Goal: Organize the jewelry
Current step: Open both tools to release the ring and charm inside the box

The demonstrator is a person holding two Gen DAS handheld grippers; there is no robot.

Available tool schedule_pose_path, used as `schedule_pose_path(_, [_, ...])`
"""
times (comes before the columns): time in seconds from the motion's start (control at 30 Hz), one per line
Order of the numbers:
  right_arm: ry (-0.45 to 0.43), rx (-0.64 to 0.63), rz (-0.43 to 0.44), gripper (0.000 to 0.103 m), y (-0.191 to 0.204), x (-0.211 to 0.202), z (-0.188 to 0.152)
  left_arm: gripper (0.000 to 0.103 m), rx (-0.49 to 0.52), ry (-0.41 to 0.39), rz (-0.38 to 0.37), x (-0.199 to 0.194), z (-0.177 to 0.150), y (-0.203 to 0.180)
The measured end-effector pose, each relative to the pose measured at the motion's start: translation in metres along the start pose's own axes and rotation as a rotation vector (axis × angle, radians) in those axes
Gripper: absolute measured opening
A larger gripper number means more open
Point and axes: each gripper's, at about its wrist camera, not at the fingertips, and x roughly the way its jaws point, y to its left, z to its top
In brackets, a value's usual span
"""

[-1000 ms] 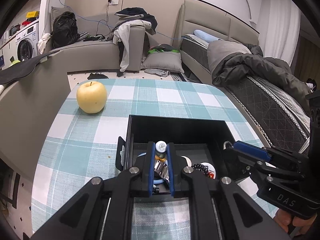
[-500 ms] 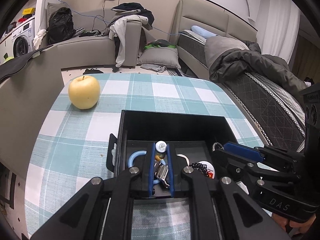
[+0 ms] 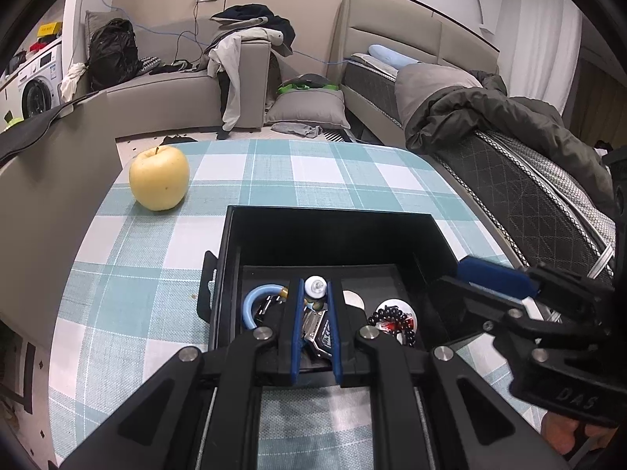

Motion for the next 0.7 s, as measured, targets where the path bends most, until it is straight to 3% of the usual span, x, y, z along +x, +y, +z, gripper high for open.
schedule_pose_path(0.23, [-0.022,-0.008,-0.038,0.064,-0.005,-0.013,-0.002,0.012,-0.001,0.009,0.003,-0.004,-0.001,-0.002])
schedule_pose_path(0.33, [-0.029,0.0,-0.047,0.071,-0.007,-0.016,-0.002,0.03,0.001,0.003,0.001,-0.008,-0.001,-0.004])
schedule_pose_path(0.37, [-0.033,0.004,-0.047,0.072,-0.008,-0.017,-0.001,0.043,-0.001,0.0,-0.004,-0.01,-0.001,-0.003])
schedule_pose_path(0.4, [-0.038,0.009,-0.047,0.076,-0.008,-0.018,-0.001,0.054,-0.008,-0.006,-0.008,-0.013,-0.002,-0.002])
schedule_pose_path(0.57, [-0.067,0.024,-0.055,0.098,-0.01,-0.025,-0.002,0.088,-0.038,-0.04,-0.023,-0.026,-0.006,0.007])
schedule_pose_path(0.6, [-0.073,0.032,-0.056,0.103,-0.011,-0.026,-0.002,0.094,-0.038,-0.049,-0.024,-0.029,-0.006,0.008])
schedule_pose_path(0.7, [-0.084,0.068,-0.049,0.103,-0.014,-0.028,-0.005,0.102,-0.038,-0.092,-0.004,-0.038,-0.011,0.013])
